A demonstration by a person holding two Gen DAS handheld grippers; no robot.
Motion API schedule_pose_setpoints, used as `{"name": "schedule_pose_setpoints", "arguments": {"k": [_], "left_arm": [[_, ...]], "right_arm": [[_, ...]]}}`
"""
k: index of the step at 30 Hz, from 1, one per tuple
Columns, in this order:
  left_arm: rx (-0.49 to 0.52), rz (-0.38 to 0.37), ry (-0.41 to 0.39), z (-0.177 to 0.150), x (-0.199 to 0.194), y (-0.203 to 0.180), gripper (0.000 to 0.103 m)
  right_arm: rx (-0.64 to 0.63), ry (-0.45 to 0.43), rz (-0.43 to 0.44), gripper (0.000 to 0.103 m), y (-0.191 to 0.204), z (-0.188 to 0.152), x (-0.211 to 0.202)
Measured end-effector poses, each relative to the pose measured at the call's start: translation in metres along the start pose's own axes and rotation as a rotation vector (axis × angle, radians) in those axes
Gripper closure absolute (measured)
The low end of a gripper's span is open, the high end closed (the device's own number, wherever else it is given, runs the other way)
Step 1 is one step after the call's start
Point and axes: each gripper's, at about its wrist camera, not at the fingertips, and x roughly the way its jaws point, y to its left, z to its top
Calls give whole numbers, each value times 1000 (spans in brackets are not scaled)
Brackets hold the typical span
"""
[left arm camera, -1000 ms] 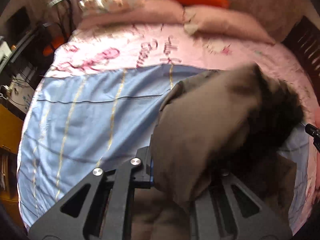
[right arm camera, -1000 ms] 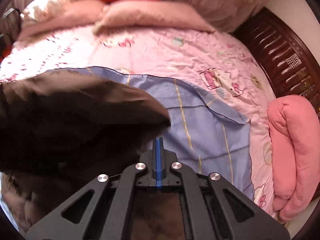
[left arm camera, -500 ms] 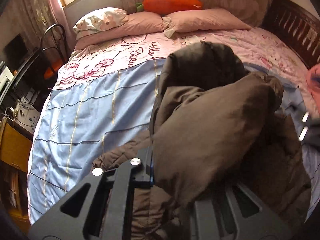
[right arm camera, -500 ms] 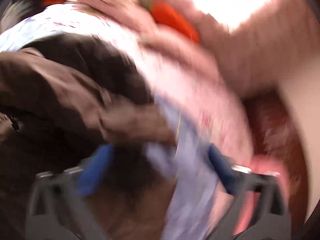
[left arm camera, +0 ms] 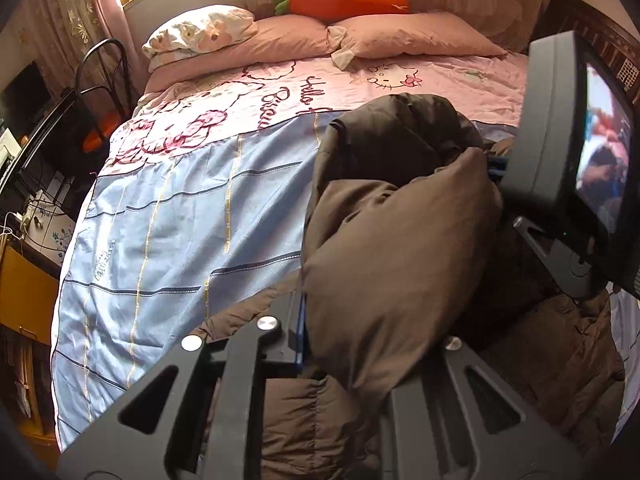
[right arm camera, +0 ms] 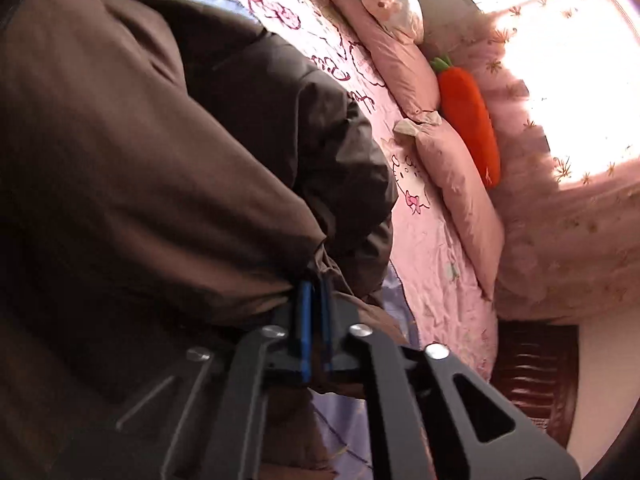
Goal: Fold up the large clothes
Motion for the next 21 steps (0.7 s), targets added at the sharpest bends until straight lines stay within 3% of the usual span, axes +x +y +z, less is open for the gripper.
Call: {"name": "schedule_pose_setpoints", "arguments": {"k": [4, 7, 9, 11, 14, 18, 21], "left_arm": [[-38, -19, 16, -4, -1, 10, 90], [-55, -89, 25, -10, -9, 15, 77], [-86, -163, -2, -20, -27, 21, 34], [-115, -214, -65, -31, -51, 27, 3], [-145, -261, -109, -51, -89, 33, 2], [-154, -238, -122, -65, -120, 37, 2], [-146, -219, -105, -54, -119, 35, 2]], "right_arm": [[42, -22, 50, 103, -6, -14, -28], [40, -36, 66, 103, 1, -36, -64], [61, -39, 94, 103, 8, -51, -95], [104, -45, 132, 103, 25, -68, -127], [142, -48, 179, 103, 44, -82, -163], [127, -81, 228, 103, 77, -87, -200], [134, -66, 161, 103, 83, -82, -201]]}}
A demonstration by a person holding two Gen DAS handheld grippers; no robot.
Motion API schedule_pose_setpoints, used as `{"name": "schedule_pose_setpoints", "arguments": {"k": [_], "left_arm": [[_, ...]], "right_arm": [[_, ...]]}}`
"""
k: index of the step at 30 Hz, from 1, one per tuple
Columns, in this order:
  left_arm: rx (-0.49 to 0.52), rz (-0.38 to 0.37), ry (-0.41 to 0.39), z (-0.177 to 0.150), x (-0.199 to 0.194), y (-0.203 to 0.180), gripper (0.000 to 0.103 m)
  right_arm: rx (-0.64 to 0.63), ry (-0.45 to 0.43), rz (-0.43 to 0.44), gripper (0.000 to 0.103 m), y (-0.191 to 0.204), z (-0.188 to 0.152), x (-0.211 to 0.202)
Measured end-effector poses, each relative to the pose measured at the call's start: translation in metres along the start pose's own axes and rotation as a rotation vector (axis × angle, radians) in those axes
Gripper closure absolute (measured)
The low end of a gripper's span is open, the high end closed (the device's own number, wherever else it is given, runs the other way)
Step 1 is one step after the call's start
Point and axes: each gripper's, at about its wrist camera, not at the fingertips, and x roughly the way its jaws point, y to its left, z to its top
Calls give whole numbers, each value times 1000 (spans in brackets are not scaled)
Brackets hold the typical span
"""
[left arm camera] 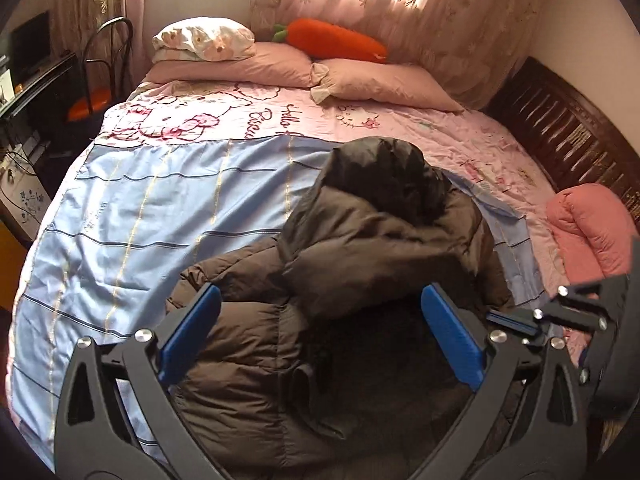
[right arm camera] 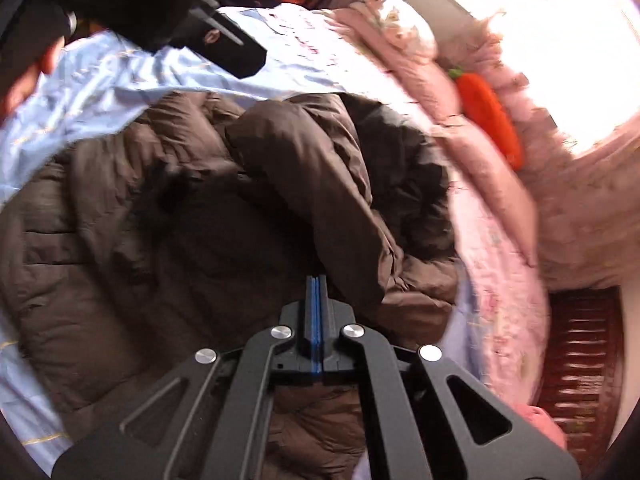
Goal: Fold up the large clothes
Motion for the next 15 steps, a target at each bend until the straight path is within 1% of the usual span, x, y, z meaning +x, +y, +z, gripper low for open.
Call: {"name": "schedule_pose_setpoints", "arguments": {"k": [1, 2, 3, 4, 5, 6, 7, 8, 9, 10, 11, 12, 13, 14, 15], "left_arm": [[3, -9, 0, 3, 2, -2, 2], [10, -29, 6, 11, 7, -5, 2], [28, -34, 28, 21, 15, -11, 2], [47, -24, 41, 29, 23, -15, 2], [80, -13, 39, 39, 33, -23, 2], [118, -22, 27, 49, 43, -32, 2], [153, -39, 18, 57, 50, -39, 2], [227, -62, 11, 66, 62, -52, 2], [332, -65, 16, 72, 76, -67, 2], [429, -48, 24, 74, 89, -78, 2], [553, -19, 35, 75, 106, -90, 2], [674, 11, 54, 75, 127, -100, 2], [728, 27, 72, 76, 143, -103, 2], [738, 20, 123, 82, 166, -100, 2], [693, -3, 188, 91, 187, -93, 2]], "right_arm": [[32, 18, 6, 103, -7, 1, 5], [111, 52, 12, 101, -24, 3, 14], [167, 71, 5, 93, -41, 4, 23], [210, 81, -10, 76, -54, 4, 30], [237, 79, -37, 62, -68, 5, 37], [215, 51, -106, 26, -82, 7, 45], [146, 10, -187, 8, -88, 10, 50], [33, -47, -277, 8, -88, 13, 55], [-57, -79, -312, 8, -87, 14, 62], [-143, -102, -316, 6, -85, 17, 71], [-214, -113, -302, 6, -84, 19, 81], [-283, -111, -277, 5, -85, 24, 100], [-316, -98, -269, 5, -88, 29, 117], [-330, -62, -260, 5, -93, 36, 142], [-321, -34, -246, 5, -97, 40, 158]]}}
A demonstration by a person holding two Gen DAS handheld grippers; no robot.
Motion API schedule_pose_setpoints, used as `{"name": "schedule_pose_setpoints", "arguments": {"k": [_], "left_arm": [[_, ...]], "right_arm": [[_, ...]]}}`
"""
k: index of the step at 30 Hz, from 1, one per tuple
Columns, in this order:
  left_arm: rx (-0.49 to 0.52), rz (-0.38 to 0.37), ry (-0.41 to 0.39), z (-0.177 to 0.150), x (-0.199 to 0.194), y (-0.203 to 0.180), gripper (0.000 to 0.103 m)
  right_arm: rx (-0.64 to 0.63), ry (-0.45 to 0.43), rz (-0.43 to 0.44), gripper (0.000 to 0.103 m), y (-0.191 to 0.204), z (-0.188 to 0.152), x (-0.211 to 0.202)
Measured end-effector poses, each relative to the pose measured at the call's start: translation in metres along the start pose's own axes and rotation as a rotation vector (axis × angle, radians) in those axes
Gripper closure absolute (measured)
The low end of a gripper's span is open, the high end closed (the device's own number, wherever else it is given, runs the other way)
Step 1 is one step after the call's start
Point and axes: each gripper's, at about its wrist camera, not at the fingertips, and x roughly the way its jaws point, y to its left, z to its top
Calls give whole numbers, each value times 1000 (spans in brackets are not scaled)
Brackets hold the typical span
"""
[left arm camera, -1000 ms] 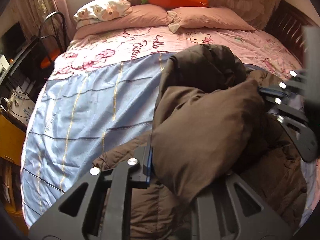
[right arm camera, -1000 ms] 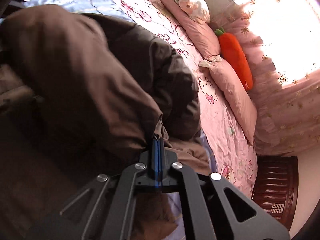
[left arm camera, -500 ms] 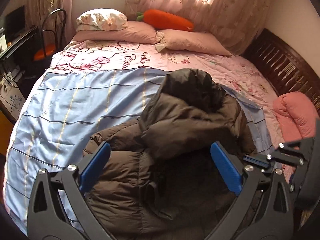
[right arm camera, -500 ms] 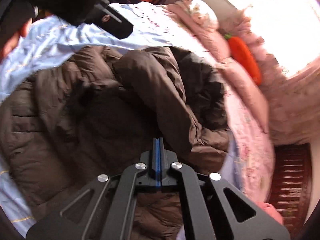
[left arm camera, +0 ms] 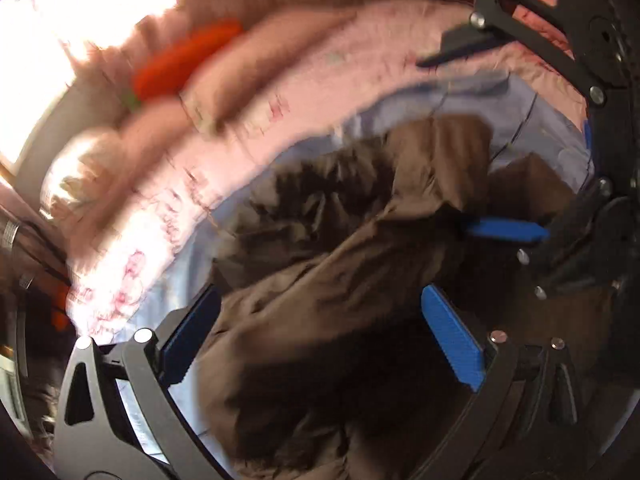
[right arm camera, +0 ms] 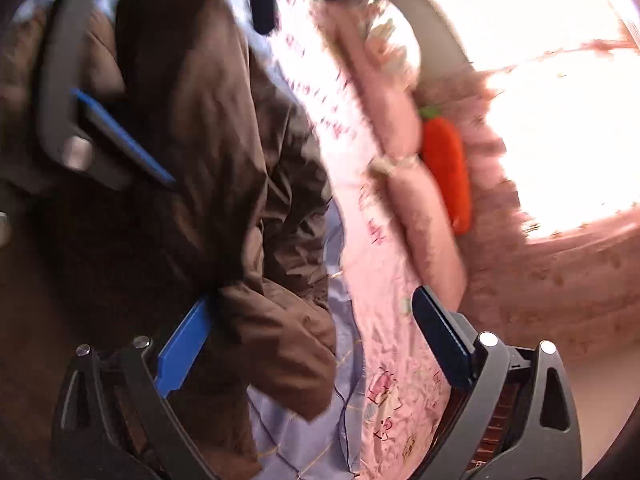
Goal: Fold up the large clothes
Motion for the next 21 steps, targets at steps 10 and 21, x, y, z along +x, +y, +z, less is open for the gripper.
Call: {"name": "schedule_pose_setpoints", "arguments": {"k": [10, 21], "left_arm": [[-158, -142, 96, -4, 51, 37, 68], [-193, -294, -5, -52, -17, 5, 83]], "right_arm": [[74, 108, 256, 90, -4, 9, 59], [165, 35, 367, 100, 11, -29, -38]]}}
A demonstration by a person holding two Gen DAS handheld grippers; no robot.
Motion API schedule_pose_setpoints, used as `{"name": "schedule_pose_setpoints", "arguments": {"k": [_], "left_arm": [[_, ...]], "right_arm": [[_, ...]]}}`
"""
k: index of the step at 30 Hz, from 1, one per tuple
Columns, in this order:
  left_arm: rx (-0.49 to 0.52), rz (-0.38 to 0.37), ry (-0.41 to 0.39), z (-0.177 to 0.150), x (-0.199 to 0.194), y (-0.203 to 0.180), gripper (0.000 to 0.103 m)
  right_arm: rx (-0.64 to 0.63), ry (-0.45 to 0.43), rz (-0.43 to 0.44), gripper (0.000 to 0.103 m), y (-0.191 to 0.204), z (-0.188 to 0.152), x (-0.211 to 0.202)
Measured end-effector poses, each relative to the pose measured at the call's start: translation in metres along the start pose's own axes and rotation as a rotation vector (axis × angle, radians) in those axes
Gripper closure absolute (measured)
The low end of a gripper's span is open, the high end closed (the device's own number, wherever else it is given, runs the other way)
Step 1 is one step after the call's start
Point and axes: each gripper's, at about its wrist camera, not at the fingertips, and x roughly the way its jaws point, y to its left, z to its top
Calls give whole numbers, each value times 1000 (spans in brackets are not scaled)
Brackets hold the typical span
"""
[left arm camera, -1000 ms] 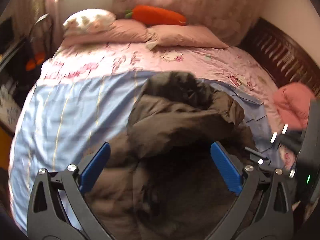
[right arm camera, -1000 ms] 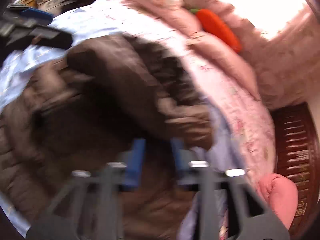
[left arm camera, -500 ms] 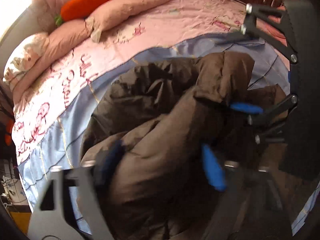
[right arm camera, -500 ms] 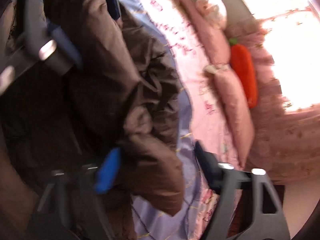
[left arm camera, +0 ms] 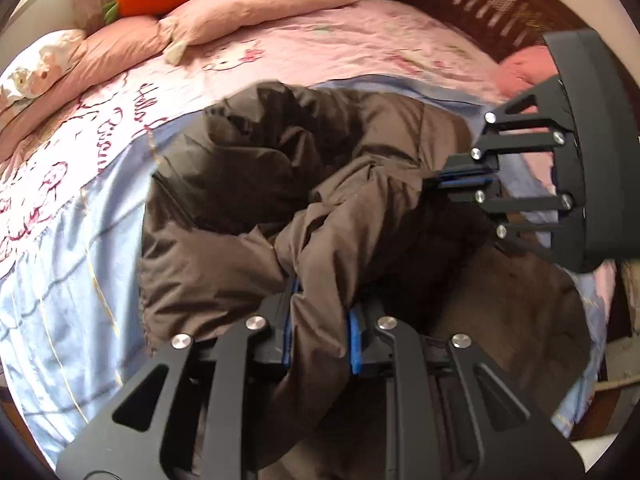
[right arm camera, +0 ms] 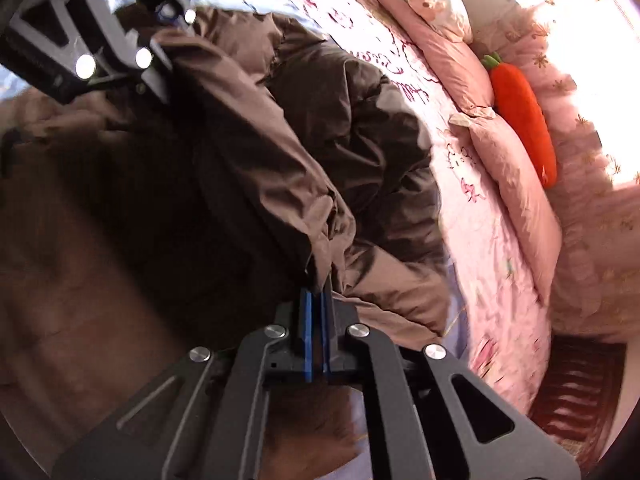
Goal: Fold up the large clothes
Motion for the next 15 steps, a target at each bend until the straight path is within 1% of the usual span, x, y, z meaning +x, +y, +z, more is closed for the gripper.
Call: {"name": "schedule_pose_setpoints", "arguments": {"k": [3, 6, 8, 10, 12, 13, 15], "left_arm": [[5, -39, -16, -29, -22, -27, 83], [7, -69, -31, -61, -50, -56, 84], [-4, -89, -39, -83, -66, -69, 84], [-25, -101, -42, -105, -79, -79, 84], [-48, -111, -28, -129, -84, -88, 84], [-56, -116, -11, -143, -83, -92, 84], [-74, -106, 30, -167, -74, -96, 82]], "right_arm": [[29, -23, 27, 100, 26, -23, -37], [69, -40, 72, 100, 56, -45, -73], [119, -55, 113, 100, 79, -61, -102], [167, -59, 150, 100, 96, -74, -121], [226, -50, 205, 100, 120, -89, -137], [245, -37, 225, 100, 132, -95, -139], [278, -6, 226, 100, 162, -109, -139]]}}
